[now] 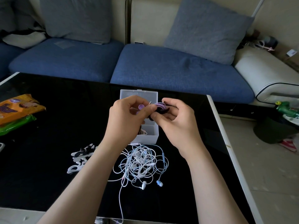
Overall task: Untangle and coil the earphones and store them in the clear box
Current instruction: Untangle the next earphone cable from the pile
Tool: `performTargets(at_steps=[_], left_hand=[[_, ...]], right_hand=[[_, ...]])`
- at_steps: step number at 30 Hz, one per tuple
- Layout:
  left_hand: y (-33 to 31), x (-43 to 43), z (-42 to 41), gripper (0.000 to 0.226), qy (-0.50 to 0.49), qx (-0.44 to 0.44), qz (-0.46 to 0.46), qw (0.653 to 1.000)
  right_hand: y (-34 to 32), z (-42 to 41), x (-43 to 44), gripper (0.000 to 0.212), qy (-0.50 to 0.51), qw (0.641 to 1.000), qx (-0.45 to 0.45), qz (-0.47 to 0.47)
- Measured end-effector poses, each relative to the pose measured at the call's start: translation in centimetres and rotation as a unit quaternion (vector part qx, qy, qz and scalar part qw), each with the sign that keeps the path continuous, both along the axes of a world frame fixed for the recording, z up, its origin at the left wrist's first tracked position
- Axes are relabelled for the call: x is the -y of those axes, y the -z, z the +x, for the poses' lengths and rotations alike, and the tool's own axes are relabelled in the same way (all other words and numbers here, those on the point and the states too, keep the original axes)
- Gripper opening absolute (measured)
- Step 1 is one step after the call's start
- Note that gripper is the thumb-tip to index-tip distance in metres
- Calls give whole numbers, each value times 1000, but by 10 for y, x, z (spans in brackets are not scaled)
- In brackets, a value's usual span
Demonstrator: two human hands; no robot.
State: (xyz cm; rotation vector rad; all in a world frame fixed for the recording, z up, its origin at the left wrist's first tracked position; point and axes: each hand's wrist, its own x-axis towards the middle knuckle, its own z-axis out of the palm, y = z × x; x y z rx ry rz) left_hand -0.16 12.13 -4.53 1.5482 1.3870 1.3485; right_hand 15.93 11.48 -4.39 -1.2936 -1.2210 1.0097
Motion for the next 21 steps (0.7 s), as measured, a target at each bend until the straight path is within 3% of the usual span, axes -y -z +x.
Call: performTargets(at_steps=[9,16,21], left_hand=[[2,1,-3,9,14,12,-51,999],[-5,4,0,40,91,52,-139,985],[-9,7,-2,19,195,33,-131,971]], right_hand=[[4,2,0,35,-74,984,153,60],[7,2,0,59,-7,997,65,50],[4,2,1,38,-5,999,12,35]])
